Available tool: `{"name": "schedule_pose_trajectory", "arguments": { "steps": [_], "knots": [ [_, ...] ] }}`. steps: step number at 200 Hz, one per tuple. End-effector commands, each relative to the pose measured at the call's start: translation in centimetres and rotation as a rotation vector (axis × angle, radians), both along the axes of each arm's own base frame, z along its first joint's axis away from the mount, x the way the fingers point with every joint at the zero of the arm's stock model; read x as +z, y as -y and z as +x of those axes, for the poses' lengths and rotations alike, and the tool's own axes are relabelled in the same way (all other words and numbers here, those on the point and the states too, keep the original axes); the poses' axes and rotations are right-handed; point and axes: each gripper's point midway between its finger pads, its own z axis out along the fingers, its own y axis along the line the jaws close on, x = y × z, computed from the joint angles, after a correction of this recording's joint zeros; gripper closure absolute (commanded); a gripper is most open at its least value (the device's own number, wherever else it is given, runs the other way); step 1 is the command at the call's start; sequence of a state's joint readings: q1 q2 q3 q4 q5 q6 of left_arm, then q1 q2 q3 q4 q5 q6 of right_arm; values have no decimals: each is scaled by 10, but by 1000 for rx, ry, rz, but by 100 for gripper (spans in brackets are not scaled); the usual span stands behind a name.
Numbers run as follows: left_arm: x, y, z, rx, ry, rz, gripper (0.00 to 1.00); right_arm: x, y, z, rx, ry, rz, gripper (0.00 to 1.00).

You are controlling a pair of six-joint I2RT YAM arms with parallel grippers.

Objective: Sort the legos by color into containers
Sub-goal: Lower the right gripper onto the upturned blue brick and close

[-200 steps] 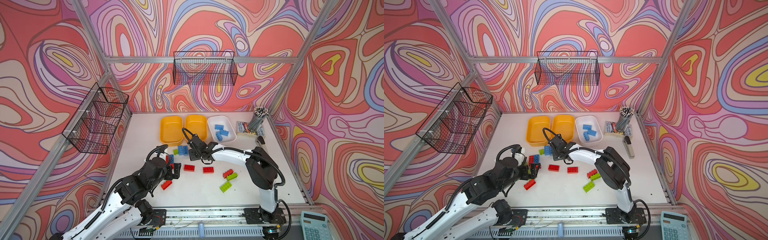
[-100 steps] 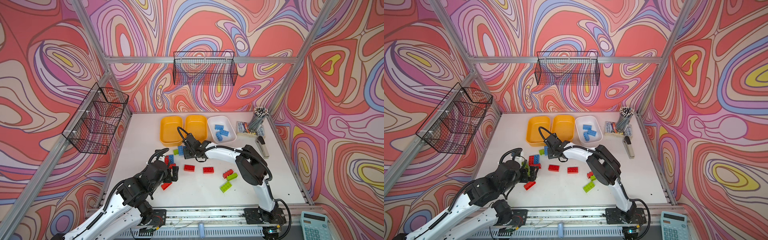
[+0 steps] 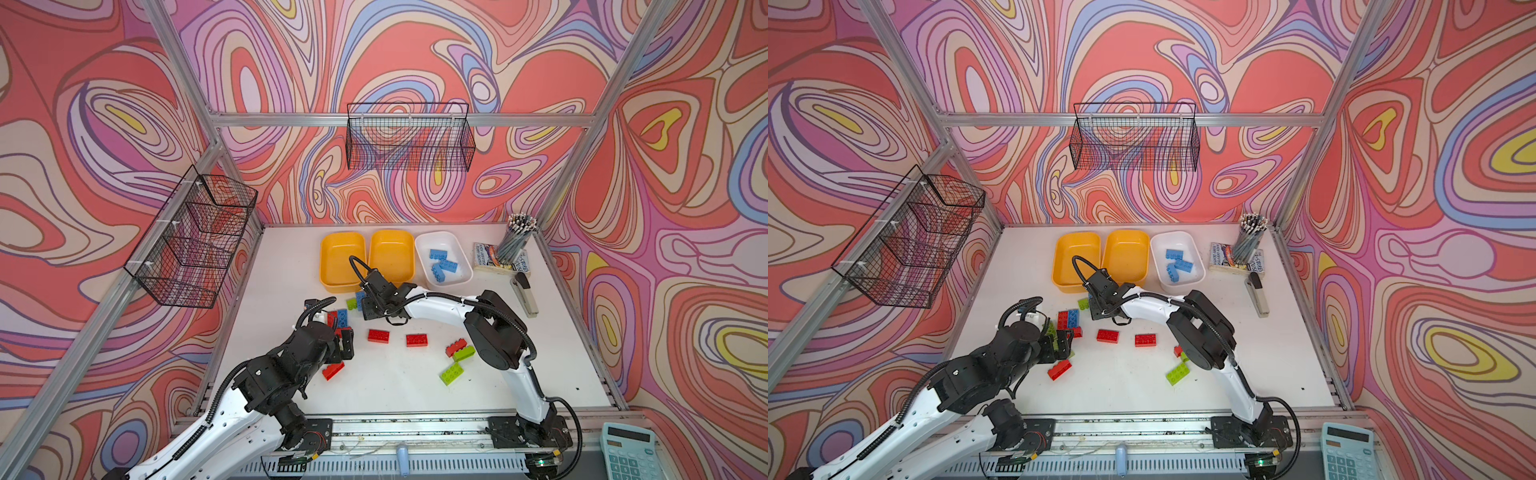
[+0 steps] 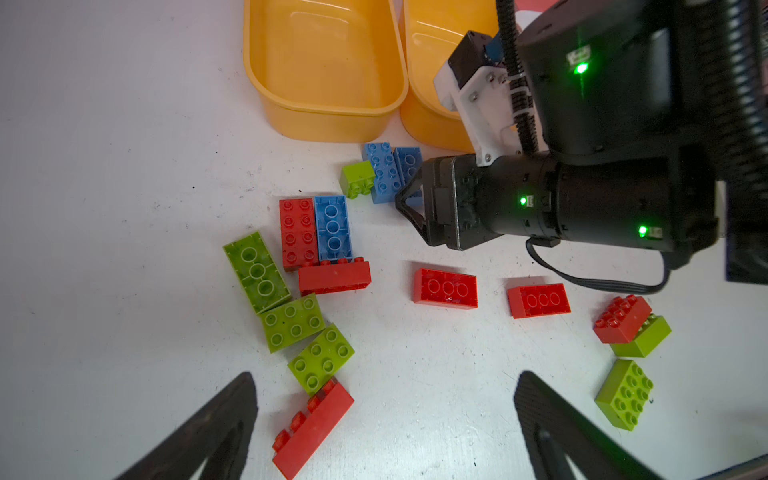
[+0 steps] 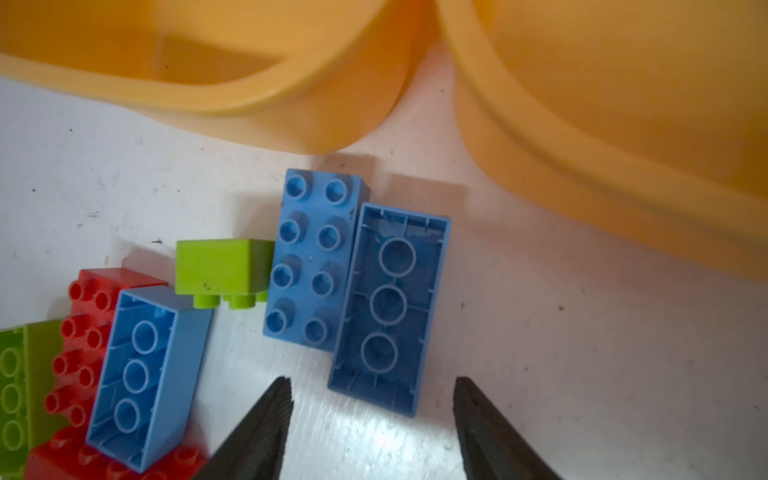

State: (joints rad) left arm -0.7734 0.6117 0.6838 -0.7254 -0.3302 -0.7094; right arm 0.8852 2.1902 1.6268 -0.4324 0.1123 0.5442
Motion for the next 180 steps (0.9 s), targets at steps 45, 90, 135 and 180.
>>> {"name": "schedule_pose_trajectory", "arguments": {
  "steps": [45,90,135,180],
  "knots": [
    [-6,-12,-3,46,-3,20,0,-11,2,6,-8,14,-61,36],
    [-3,-8,-1,40,-4,9,0,-15,12,6,-8,26,-119,45],
    [0,-6,2,42,5,7,0,-16,26,7,-15,34,-140,48],
    [-1,-2,5,43,-4,9,0,-16,26,17,2,40,-140,48]
  ]
}}
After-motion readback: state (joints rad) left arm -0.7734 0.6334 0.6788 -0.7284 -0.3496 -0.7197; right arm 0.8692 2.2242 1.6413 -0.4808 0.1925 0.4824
